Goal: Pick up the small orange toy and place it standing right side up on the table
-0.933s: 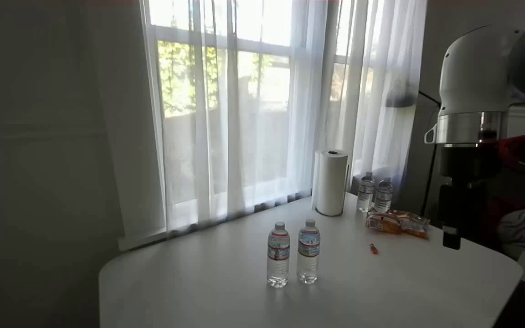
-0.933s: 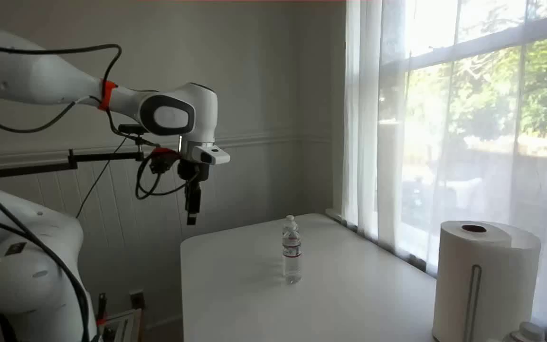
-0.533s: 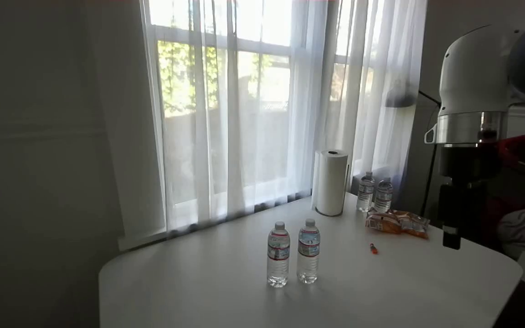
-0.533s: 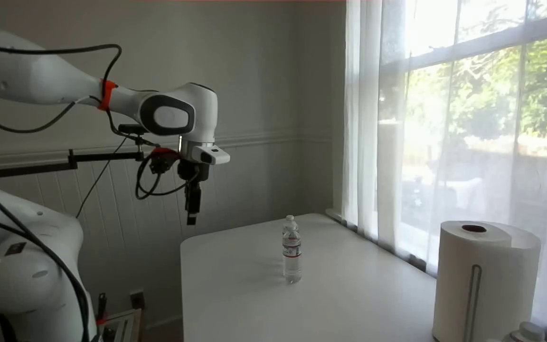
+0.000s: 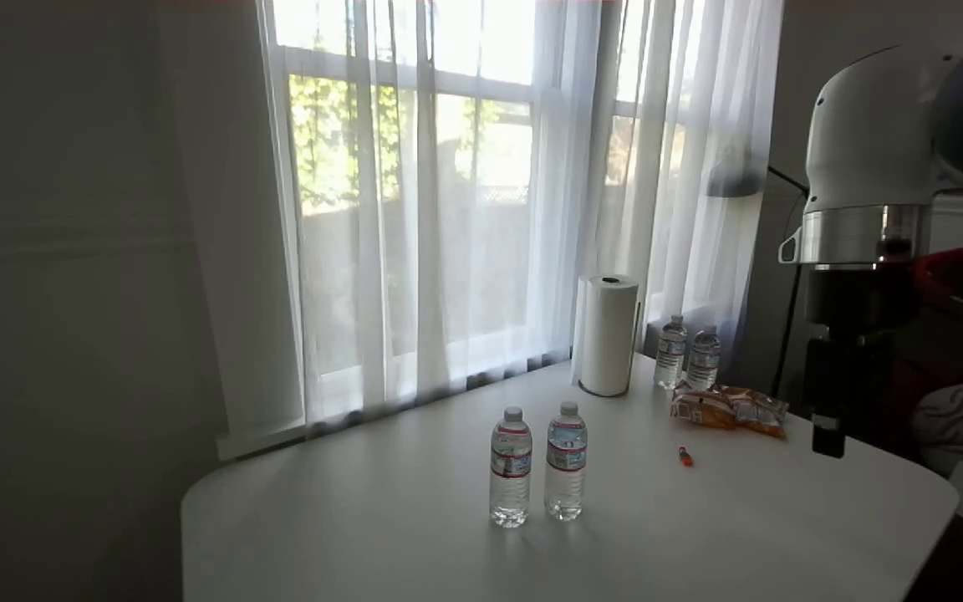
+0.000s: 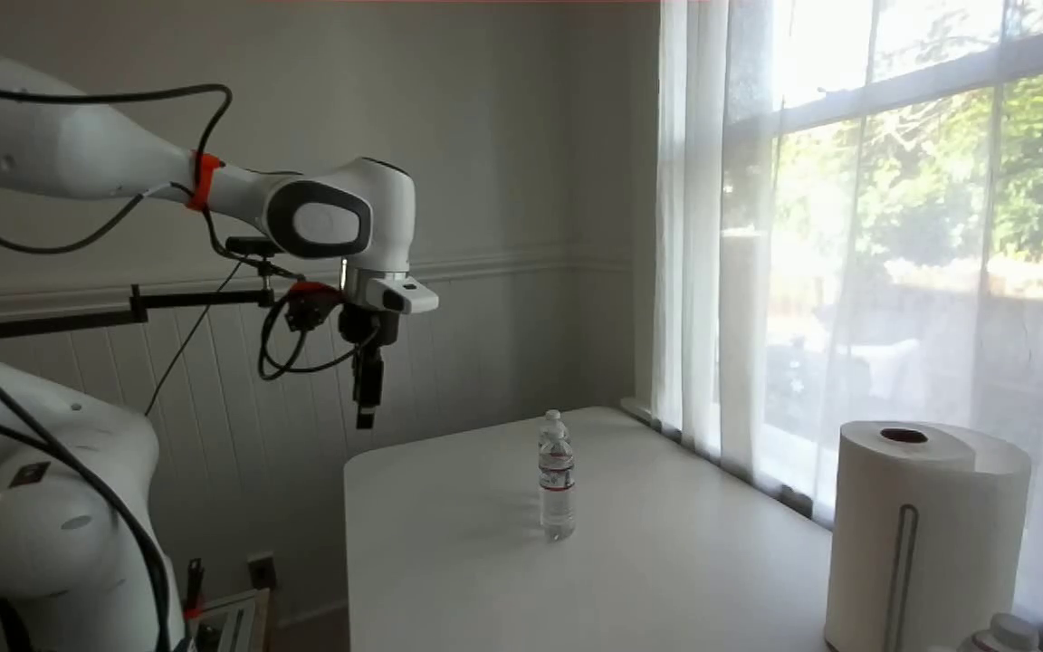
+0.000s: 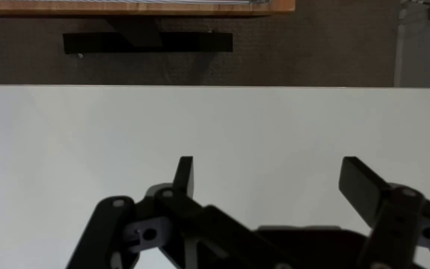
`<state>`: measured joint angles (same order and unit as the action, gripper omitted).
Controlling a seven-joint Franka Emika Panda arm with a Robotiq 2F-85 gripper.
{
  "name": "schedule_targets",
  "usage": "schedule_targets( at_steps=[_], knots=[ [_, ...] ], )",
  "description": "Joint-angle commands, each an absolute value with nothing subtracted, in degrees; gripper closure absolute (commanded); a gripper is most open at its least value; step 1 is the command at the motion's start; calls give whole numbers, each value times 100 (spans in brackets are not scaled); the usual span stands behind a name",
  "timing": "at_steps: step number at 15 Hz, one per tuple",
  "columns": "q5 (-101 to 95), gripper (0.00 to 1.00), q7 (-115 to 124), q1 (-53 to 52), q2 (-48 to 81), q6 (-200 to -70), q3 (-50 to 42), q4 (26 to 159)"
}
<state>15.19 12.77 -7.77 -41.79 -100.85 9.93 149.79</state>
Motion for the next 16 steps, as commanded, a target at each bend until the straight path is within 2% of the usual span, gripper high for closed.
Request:
schedule_targets(
  at_steps=[1, 11, 16],
  knots=[
    [1528, 0, 1263, -750, -4180, -10071, 1012, 14971],
    [983, 0, 1481, 339, -3120, -11063, 531, 14325],
    [747, 0, 1333, 617, -1889, -10697, 73, 13474]
  ],
)
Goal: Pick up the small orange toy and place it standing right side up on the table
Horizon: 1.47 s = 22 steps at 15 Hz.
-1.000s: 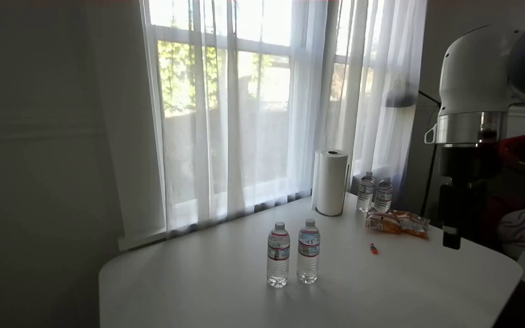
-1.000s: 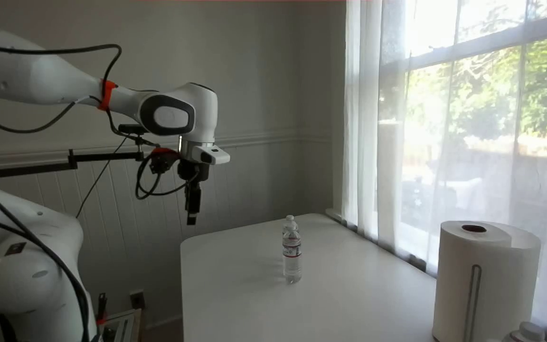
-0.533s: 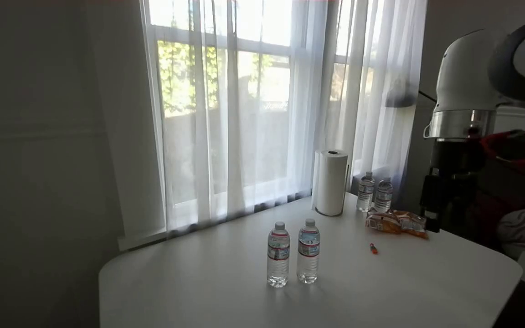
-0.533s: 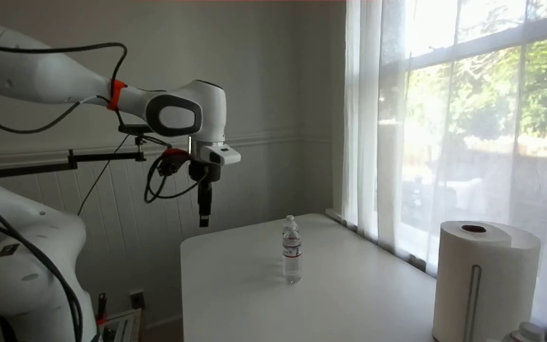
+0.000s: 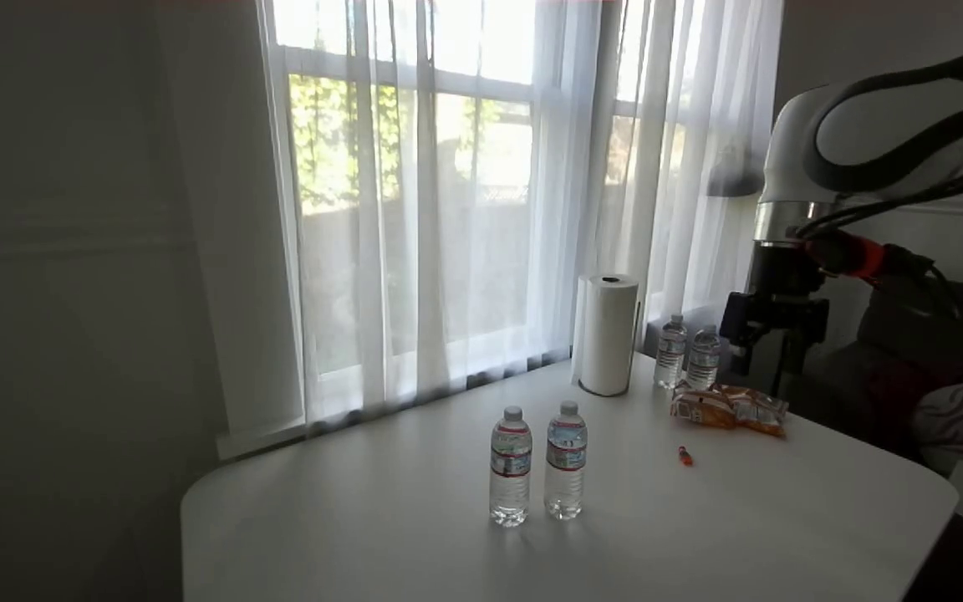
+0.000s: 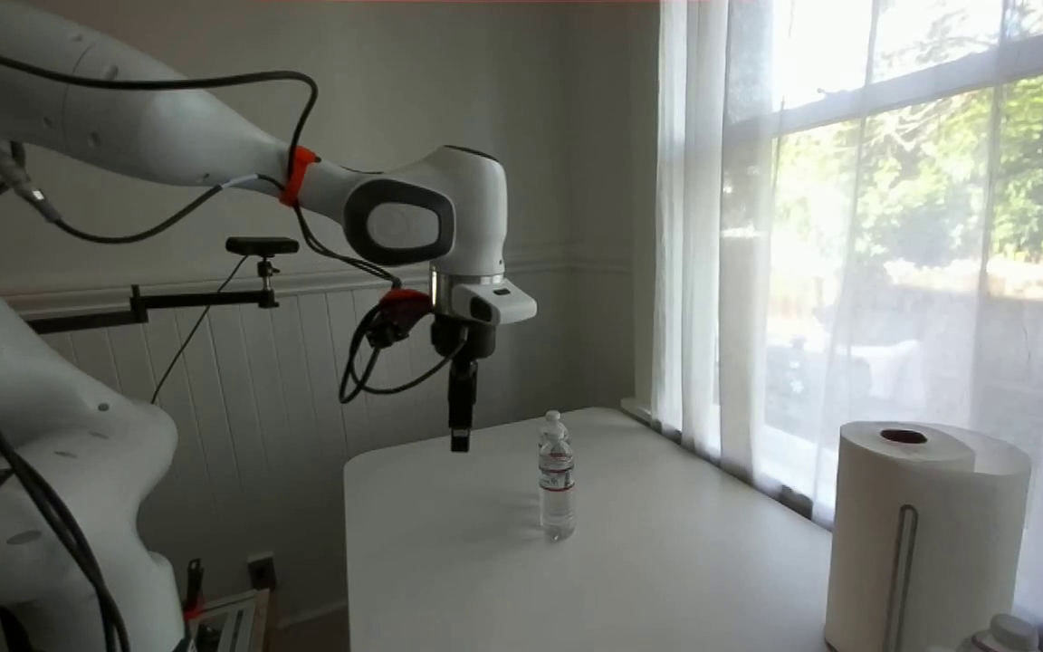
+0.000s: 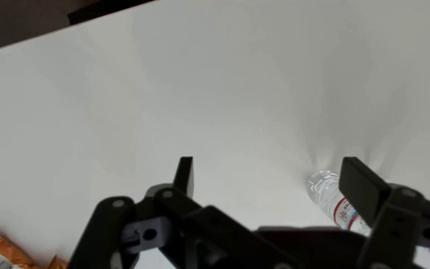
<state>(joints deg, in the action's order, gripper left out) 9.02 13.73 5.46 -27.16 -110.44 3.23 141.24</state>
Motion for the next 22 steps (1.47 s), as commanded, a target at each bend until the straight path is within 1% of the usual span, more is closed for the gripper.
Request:
schedule_targets(
  at_steps=[1, 6, 7, 8, 11, 17, 19, 22],
  knots=[
    [740, 0, 1325, 638, -1662, -10605, -18, 13314],
    [953, 0, 1169, 731, -661, -10468, -494, 12662],
    [935, 0, 1265, 760, -533, -10652, -557, 12615],
    [864, 0, 1286, 670, -860, -10714, -492, 12940],
    [865, 0, 1285, 718, -524, -10716, -592, 12700],
    [865, 0, 1285, 715, -498, -10715, -590, 12653],
    [1112, 0, 1097, 758, -198, -10904, -672, 12463],
    [1446, 0, 629, 798, 235, -10851, -786, 12209]
  ],
)
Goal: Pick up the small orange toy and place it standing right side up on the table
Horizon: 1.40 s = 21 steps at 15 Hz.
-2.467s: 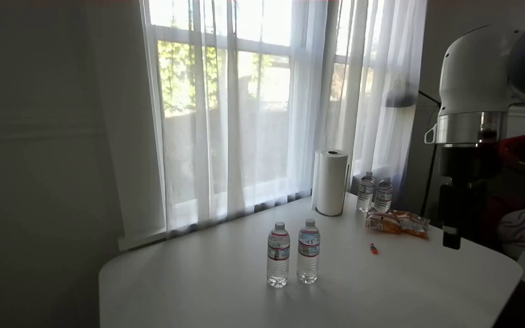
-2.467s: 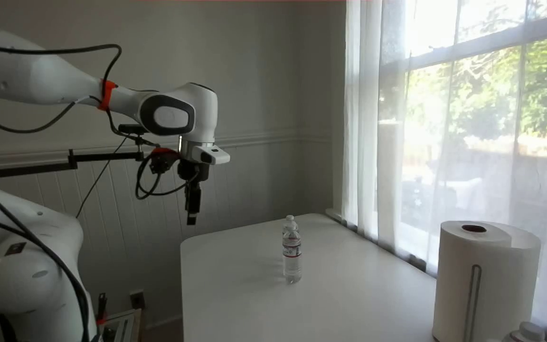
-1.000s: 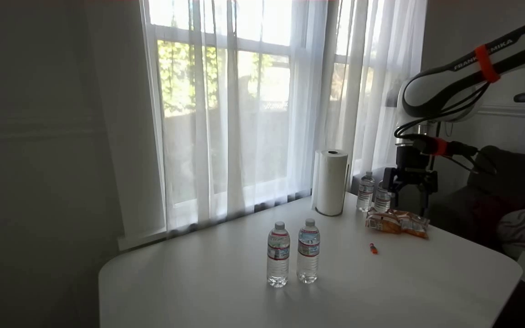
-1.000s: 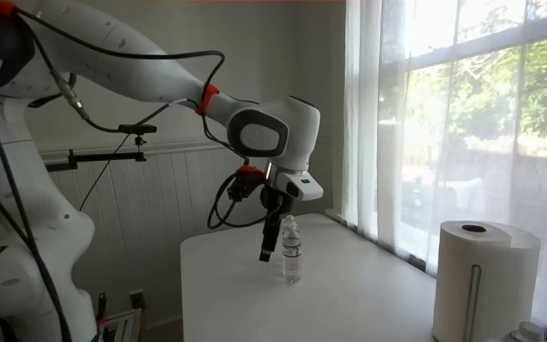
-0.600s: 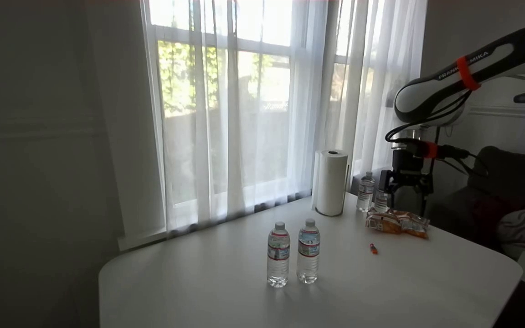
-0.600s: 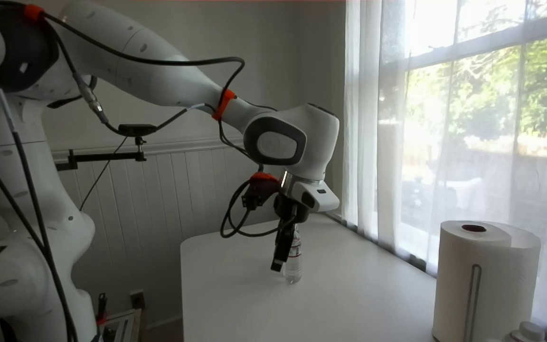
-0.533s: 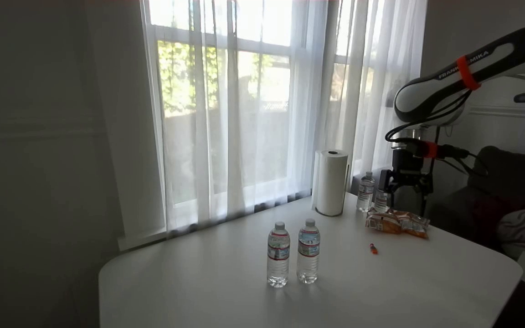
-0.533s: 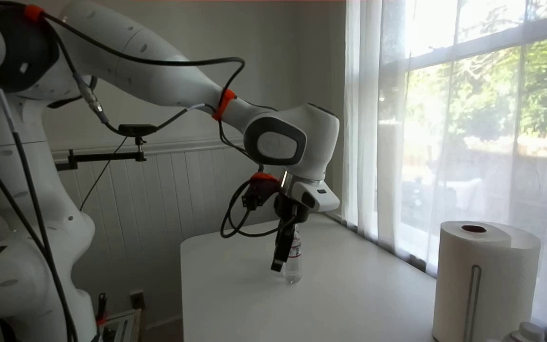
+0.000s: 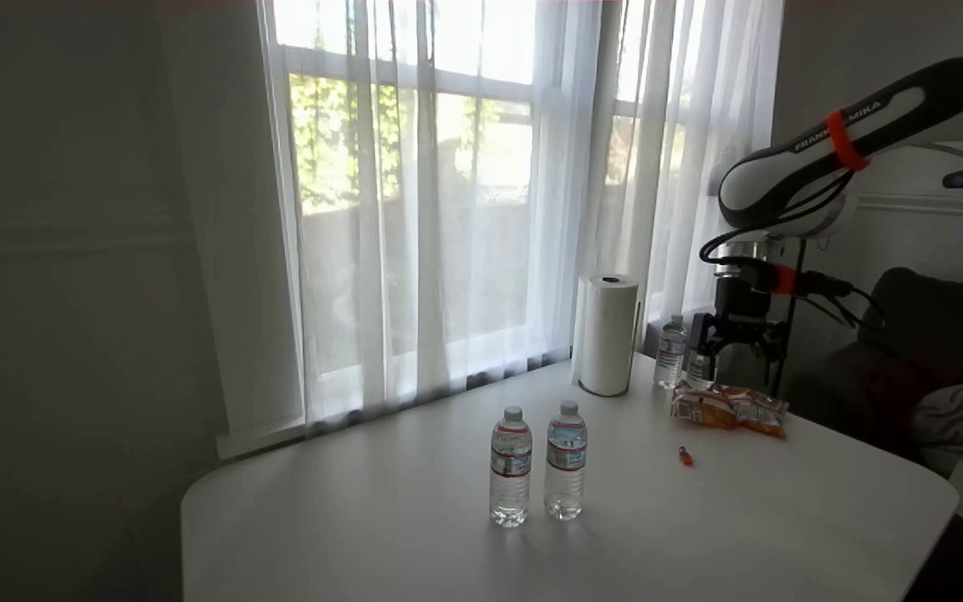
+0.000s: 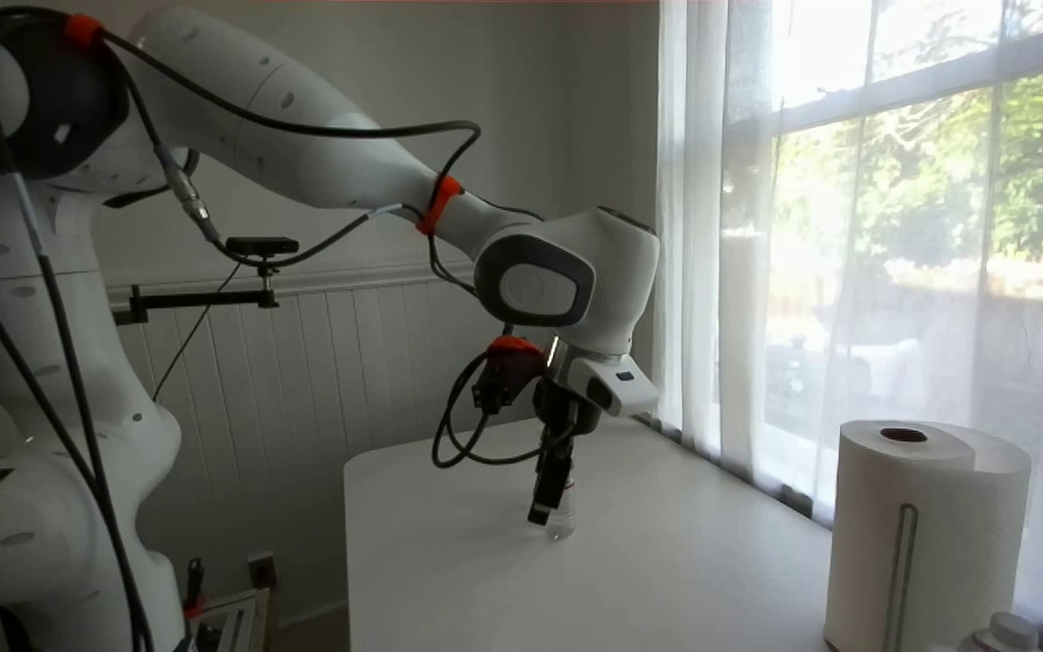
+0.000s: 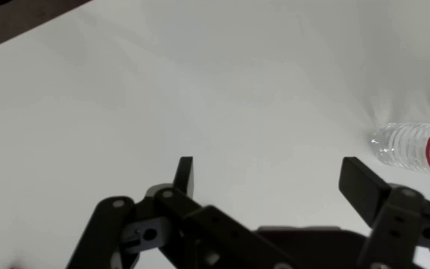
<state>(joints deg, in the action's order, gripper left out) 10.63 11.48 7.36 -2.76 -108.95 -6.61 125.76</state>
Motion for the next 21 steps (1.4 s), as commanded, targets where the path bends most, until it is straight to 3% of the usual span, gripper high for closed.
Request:
schedule_targets(
  at_steps=[1, 21],
  knots=[
    [1523, 0, 452, 827, 434, -10812, -828, 12087],
    [1814, 0, 241, 1491, 3705, -9968, -794, 9216]
  ],
)
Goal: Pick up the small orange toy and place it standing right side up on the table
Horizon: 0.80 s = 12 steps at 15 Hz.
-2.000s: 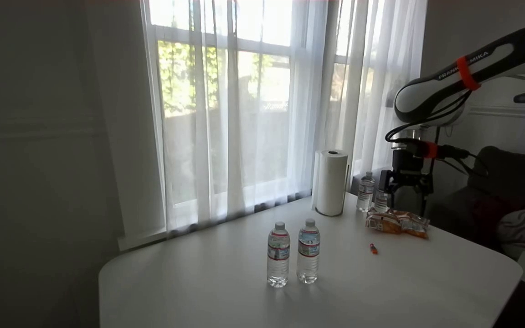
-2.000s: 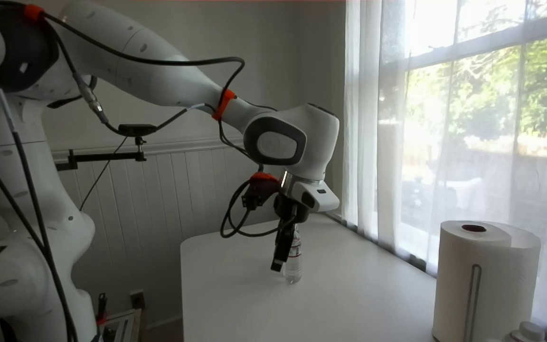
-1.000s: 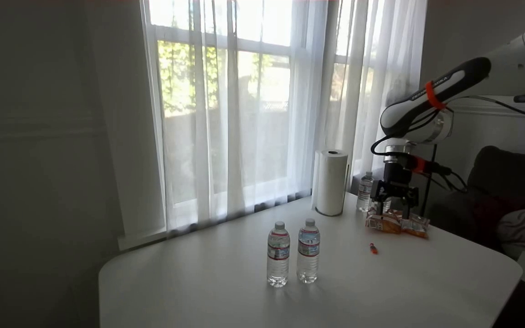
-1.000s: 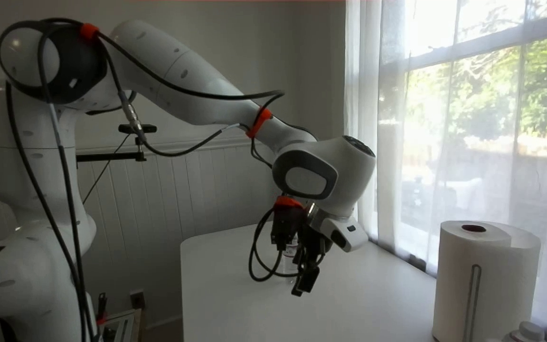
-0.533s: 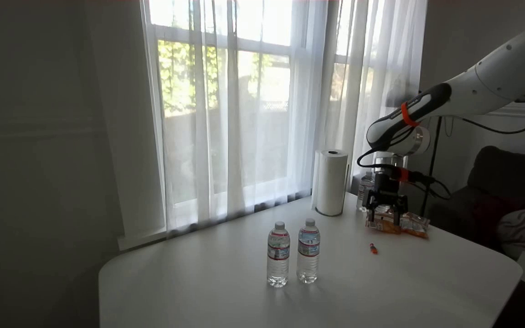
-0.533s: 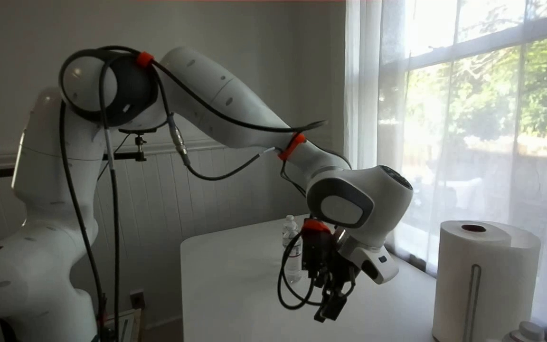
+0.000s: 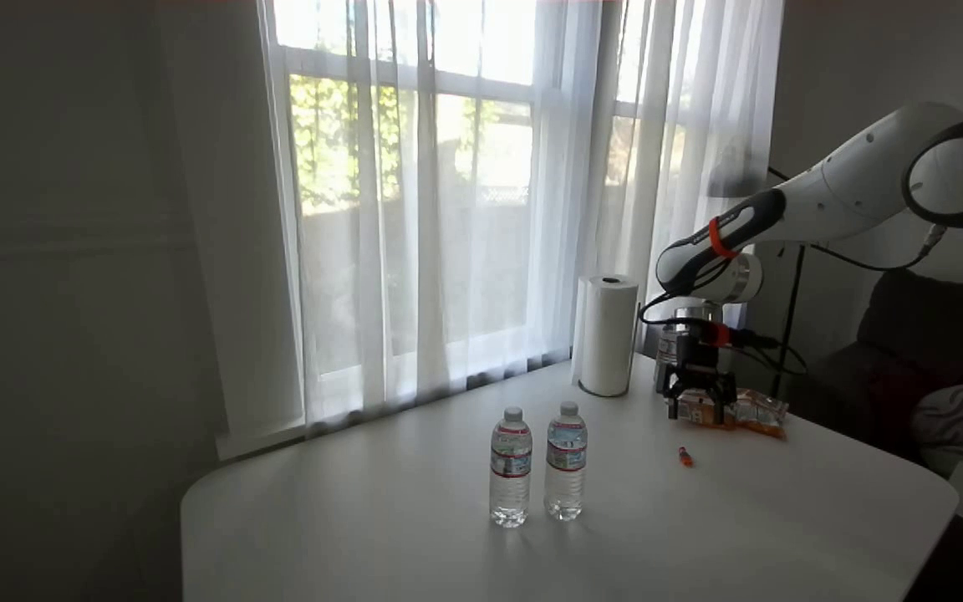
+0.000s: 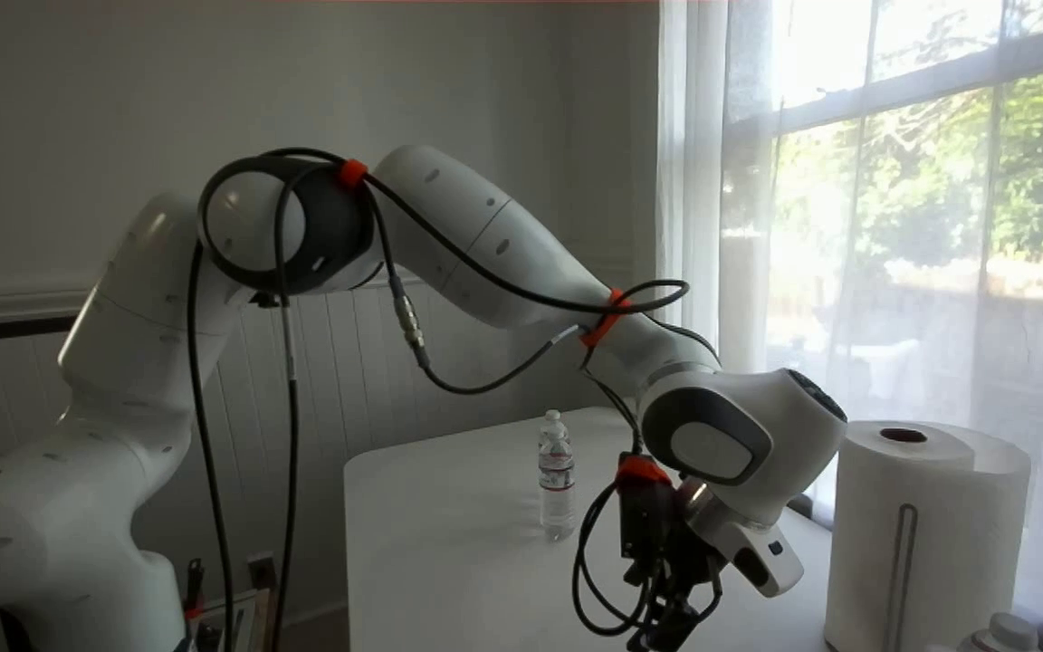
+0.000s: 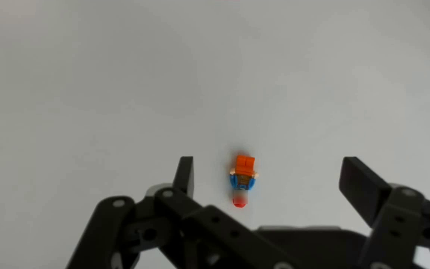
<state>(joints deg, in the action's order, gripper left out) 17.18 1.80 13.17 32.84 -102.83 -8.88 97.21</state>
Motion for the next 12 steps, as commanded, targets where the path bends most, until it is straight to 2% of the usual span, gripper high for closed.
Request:
schedule_targets(
  at_steps=[1, 10, 11, 12],
  knots=[
    [1824, 0, 257, 1520, 3816, -9937, -787, 9125],
    [2123, 0, 848, 1567, 4421, -10033, -738, 8659],
    [2150, 9, 914, 1564, 4456, -10028, -738, 8623],
    [2166, 23, 955, 1561, 4484, -10037, -736, 8595]
  ],
)
